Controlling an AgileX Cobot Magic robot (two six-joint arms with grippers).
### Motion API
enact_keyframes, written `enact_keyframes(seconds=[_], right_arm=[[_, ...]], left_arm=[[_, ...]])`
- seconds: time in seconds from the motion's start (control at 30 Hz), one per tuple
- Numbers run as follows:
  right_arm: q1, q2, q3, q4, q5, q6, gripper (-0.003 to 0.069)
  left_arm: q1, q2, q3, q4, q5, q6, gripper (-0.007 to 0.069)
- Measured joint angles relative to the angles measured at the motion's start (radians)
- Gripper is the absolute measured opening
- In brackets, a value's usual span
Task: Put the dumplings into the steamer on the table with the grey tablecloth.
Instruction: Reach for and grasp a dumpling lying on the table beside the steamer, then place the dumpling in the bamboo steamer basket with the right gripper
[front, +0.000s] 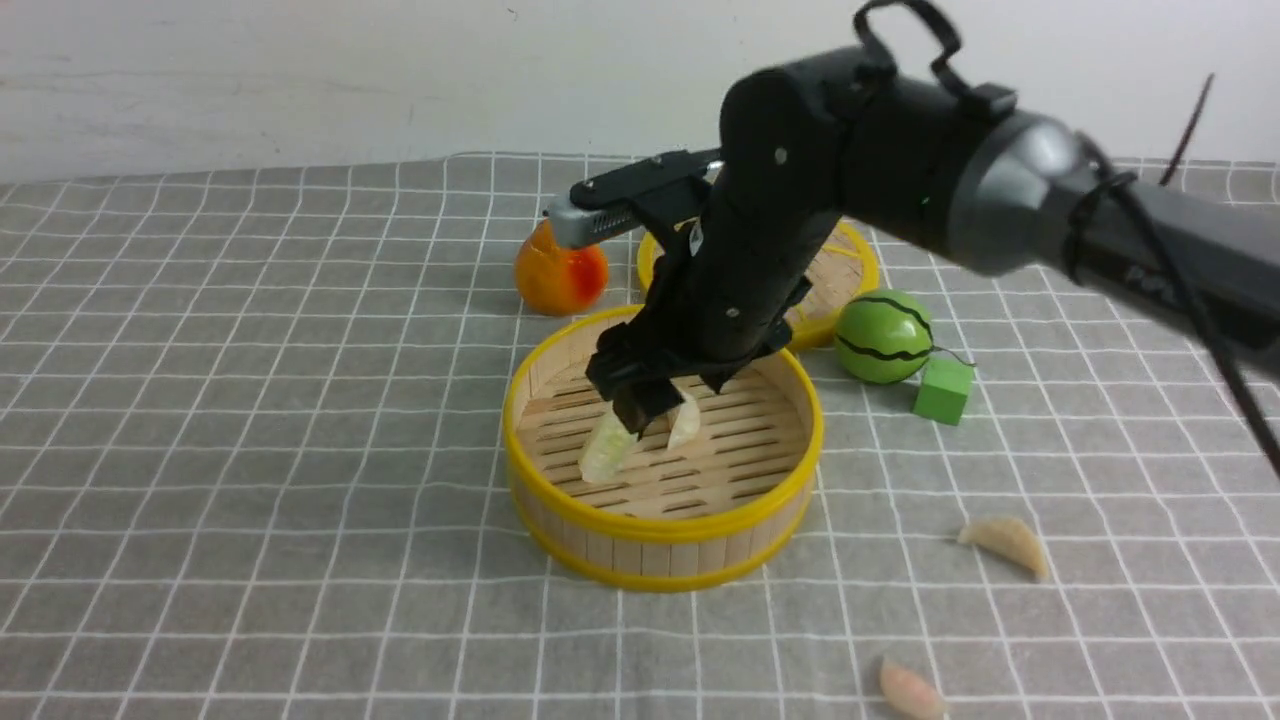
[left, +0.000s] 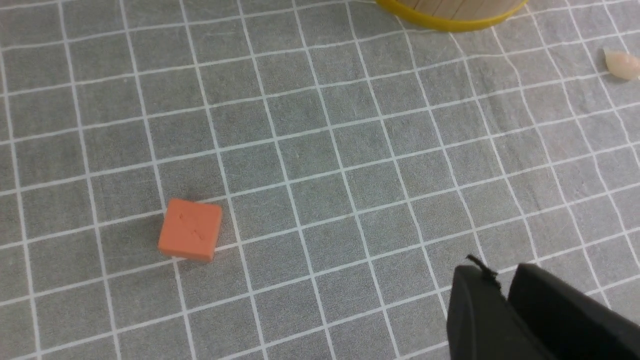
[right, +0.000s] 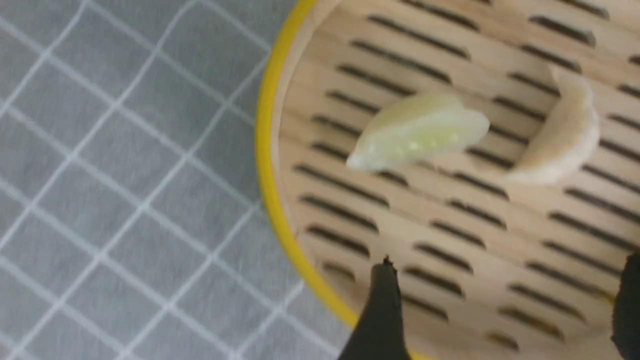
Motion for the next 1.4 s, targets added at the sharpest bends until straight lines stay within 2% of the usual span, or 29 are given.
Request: enact_keyframes(seconds=[0.07,0.17,0.3,0.47,0.63,0.8,0.93,1.07,1.17,1.2,1.4], right_arm=[[0.0,-0.064,0.02,-0.003,0.088,-0.048,0.0558],[0.0,-0.149,0.11,-0.006,0.111,-0.083,0.0535],[0.0,-0.287,0.379,-0.016,0.096,-0.111,0.0488],[-0.035,-0.371,0.679,-0.035,-0.034,-0.11,0.0469],[-0.106,-0.353,0.857,-0.039,-0.234,-0.093,0.0468],[-0.111,-0.292,0.892,-0.012,-0.377,-0.092,0.0467],[-0.111,-0.25,0.892,-0.001,-0.417,-0.092,0.0444],[-0.111,-0.244,0.892,-0.003,-0.401,-0.092,0.0344],[-0.111,-0.251,0.875,-0.003,-0.35,-0.088,0.02],[-0.111,-0.257,0.862,-0.002,-0.331,-0.087,0.0183],[-0.105,-0.294,0.696,-0.002,-0.205,-0.085,0.0185]], left_arm=[[0.0,0.0,0.0,0.0,-0.001,0.0,0.0092],[0.0,0.0,0.0,0.0,-0.001,0.0,0.0092],[0.0,0.0,0.0,0.0,-0.001,0.0,0.0098],[0.0,0.0,0.0,-0.008,-0.001,0.0,0.0103],[0.0,0.0,0.0,-0.024,-0.001,0.0,0.0109],[0.0,0.0,0.0,-0.027,-0.001,0.0,0.0111],[0.0,0.0,0.0,-0.038,-0.001,0.0,0.0111],[0.0,0.0,0.0,-0.038,-0.001,0.0,0.0112],[0.0,0.0,0.0,-0.038,-0.001,0.0,0.0114],[0.0,0.0,0.0,-0.038,-0.001,0.0,0.0117],[0.0,0.0,0.0,-0.038,-0.001,0.0,0.0123]])
